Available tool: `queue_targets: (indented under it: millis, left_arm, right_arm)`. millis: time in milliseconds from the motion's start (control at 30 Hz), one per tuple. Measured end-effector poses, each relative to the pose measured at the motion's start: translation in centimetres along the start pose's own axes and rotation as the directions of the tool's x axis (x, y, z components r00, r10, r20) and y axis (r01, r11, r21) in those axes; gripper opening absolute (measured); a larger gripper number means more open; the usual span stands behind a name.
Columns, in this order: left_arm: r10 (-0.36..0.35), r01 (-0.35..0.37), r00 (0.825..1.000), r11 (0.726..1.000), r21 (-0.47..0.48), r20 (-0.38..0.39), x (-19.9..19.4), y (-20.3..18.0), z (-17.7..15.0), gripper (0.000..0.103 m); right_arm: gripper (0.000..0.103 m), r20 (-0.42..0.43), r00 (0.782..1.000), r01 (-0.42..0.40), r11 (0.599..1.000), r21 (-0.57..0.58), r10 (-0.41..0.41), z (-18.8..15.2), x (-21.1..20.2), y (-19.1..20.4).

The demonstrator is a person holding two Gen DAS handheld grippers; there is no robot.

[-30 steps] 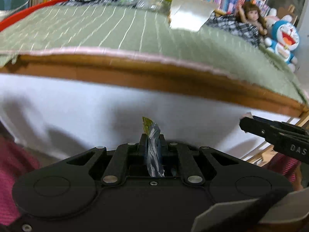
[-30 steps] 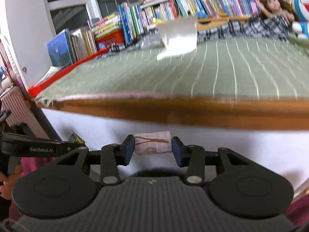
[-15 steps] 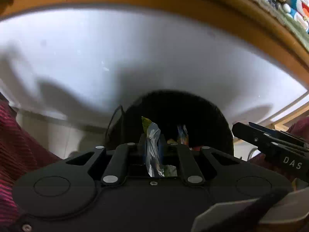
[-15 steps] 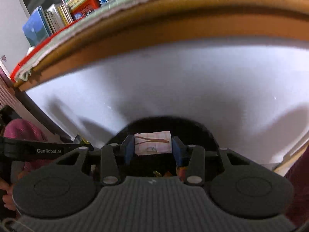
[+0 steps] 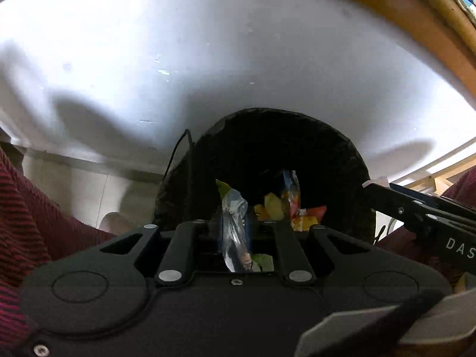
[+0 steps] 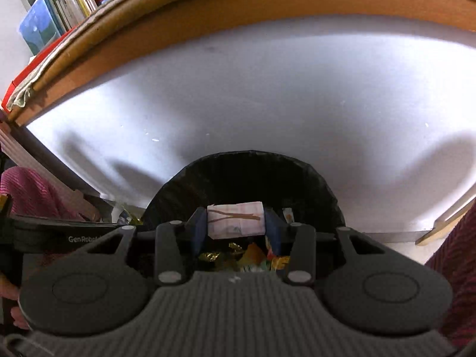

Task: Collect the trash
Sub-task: 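Open both tools over the black bin to drop the items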

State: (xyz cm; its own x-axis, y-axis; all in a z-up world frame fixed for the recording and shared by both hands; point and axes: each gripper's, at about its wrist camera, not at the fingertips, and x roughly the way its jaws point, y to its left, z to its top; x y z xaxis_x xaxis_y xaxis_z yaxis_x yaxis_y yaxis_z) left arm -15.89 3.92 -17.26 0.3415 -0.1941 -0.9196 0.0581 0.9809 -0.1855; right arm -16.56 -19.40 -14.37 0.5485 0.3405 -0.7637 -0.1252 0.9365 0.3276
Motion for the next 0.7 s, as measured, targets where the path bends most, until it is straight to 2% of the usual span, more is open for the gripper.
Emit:
queue_targets:
  millis: [433, 500, 533, 600, 700]
  left_arm:
    - [0.005, -0.005, 1.000, 1.000, -0.001, -0.005, 0.43, 0.48, -0.01, 0.014]
    - [0.009, -0.009, 1.000, 1.000, 0.003, -0.002, 0.49, 0.40, -0.05, 0.020]
    - [0.011, -0.011, 1.000, 1.000, 0.005, -0.001, 0.44, 0.35, -0.05, 0.022]
    - [0.016, -0.016, 1.000, 1.000, 0.010, 0.004, 0.33, 0.24, -0.06, 0.033]
    - [0.018, -0.018, 1.000, 1.000, 0.017, 0.012, 0.09, 0.20, 0.00, 0.041]
  right_arm:
    - [0.051, -0.003, 1.000, 0.003, 1.000, -0.005, -0.003, -0.04, 0.25, 0.04]
    - [0.053, -0.003, 1.000, 0.004, 1.000, -0.004, -0.004, -0.05, 0.25, 0.05]
    - [0.058, -0.003, 1.000, 0.004, 1.000, -0.004, -0.004, -0.04, 0.26, 0.04]
    - [0.063, -0.002, 1.000, 0.004, 1.000, -0.006, -0.004, -0.04, 0.23, 0.05]
    - [0.066, 0.000, 1.000, 0.005, 1.000, -0.006, -0.005, -0.10, 0.21, 0.07]
